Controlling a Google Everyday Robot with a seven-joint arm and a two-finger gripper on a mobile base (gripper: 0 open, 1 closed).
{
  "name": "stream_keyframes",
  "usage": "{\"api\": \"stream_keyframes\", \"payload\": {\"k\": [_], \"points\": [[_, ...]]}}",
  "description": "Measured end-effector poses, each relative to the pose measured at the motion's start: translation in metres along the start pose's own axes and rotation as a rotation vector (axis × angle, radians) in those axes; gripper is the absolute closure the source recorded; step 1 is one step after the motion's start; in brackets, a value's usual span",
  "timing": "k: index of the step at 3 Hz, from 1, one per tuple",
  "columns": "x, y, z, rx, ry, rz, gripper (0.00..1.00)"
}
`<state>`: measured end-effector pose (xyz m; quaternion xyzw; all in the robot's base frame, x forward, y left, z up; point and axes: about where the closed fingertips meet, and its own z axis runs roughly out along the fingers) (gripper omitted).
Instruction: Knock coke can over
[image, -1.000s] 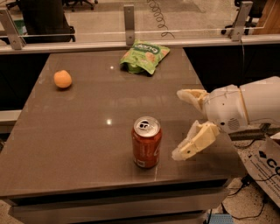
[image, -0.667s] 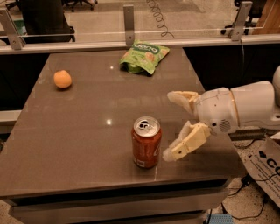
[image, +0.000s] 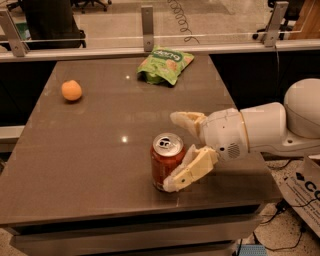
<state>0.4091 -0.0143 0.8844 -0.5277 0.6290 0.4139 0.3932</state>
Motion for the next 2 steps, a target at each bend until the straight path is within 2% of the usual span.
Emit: {"api": "stream_keyframes", "payload": {"k": [1, 2], "points": [[-0.002, -0.002, 0.022, -0.024, -0.031, -0.008, 0.00], [-0.019, -0.013, 0.045, -0.045, -0.051, -0.053, 0.00]]}}
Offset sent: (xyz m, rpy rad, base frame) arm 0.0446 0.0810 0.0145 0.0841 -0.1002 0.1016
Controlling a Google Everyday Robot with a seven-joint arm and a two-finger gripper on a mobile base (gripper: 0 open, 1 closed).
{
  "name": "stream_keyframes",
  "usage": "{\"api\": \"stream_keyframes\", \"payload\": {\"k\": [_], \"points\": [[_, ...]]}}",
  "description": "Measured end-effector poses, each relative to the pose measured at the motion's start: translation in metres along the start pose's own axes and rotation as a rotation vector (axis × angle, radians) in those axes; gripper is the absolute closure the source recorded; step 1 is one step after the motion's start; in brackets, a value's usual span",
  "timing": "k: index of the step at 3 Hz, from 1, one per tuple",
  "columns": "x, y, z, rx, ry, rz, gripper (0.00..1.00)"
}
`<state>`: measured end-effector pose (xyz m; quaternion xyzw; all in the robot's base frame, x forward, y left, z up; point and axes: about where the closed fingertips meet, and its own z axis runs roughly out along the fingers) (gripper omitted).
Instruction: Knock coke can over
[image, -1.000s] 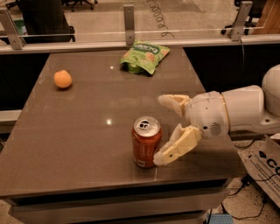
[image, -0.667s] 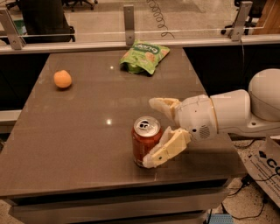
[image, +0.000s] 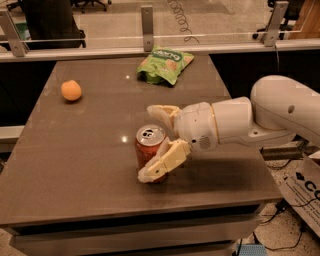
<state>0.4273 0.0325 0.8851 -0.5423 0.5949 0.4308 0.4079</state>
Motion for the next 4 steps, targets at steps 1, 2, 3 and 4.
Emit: {"api": "stream_keyframes", "payload": {"k": [1, 2, 3, 4], "points": [[-0.031, -0.022, 0.027, -0.028, -0.004, -0.076, 0.00], [-0.060, -0.040, 0.050, -0.050, 0.000, -0.149, 0.00], [-0.076, -0.052, 0.067, -0.063, 0.014, -0.199, 0.00], [-0.071, -0.057, 0.062, -0.063, 0.050, -0.233, 0.00]]}}
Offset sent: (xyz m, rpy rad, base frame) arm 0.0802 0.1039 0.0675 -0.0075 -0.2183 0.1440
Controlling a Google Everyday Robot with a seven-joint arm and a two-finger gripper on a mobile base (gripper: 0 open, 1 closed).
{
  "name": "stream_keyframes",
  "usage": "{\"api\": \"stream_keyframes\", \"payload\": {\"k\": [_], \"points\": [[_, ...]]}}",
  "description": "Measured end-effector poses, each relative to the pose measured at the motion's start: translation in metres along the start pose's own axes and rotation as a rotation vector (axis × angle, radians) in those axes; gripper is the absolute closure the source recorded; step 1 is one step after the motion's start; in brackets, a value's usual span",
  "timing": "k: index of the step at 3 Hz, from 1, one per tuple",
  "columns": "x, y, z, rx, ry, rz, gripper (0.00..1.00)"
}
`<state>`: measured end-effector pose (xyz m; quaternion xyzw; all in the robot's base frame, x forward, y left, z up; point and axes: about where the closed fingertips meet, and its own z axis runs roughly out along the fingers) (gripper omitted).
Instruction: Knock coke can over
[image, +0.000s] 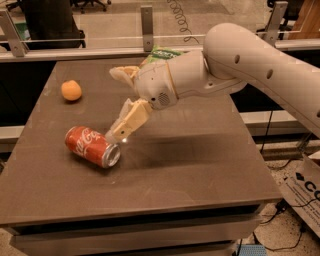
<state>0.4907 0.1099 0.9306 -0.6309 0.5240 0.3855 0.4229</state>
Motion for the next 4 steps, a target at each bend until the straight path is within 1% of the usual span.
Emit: {"api": "stream_keyframes", "payload": {"k": [1, 2, 4], "points": [[0.019, 0.000, -0.024, 0.017, 0.042, -0.007, 0.00], [0.043, 0.002, -0.057, 0.043, 0.084, -0.002, 0.00], [0.078, 0.005, -0.126, 0.108, 0.169, 0.018, 0.00]]}}
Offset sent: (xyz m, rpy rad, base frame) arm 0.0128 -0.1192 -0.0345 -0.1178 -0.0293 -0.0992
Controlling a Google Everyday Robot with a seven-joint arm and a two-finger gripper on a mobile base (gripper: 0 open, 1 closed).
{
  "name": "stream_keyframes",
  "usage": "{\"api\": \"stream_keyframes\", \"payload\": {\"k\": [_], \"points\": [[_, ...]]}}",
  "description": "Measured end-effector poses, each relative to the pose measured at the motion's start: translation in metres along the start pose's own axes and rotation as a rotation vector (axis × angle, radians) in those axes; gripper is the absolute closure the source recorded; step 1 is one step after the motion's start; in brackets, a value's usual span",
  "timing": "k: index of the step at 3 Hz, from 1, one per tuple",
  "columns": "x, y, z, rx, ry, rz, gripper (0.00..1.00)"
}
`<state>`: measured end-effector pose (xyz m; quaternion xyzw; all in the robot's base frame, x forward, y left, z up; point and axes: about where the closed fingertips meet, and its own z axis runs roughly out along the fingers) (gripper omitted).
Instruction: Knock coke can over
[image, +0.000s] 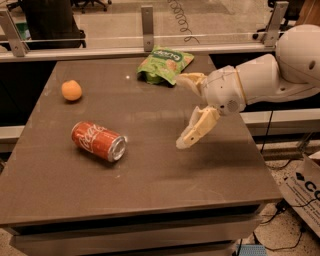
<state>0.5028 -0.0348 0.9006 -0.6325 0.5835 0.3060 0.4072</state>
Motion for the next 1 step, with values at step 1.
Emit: {"api": "stream_keyframes", "payload": {"k": [1], "points": [[-0.0001, 0.0000, 0.0001, 0.000, 0.000, 0.000, 0.00]]}}
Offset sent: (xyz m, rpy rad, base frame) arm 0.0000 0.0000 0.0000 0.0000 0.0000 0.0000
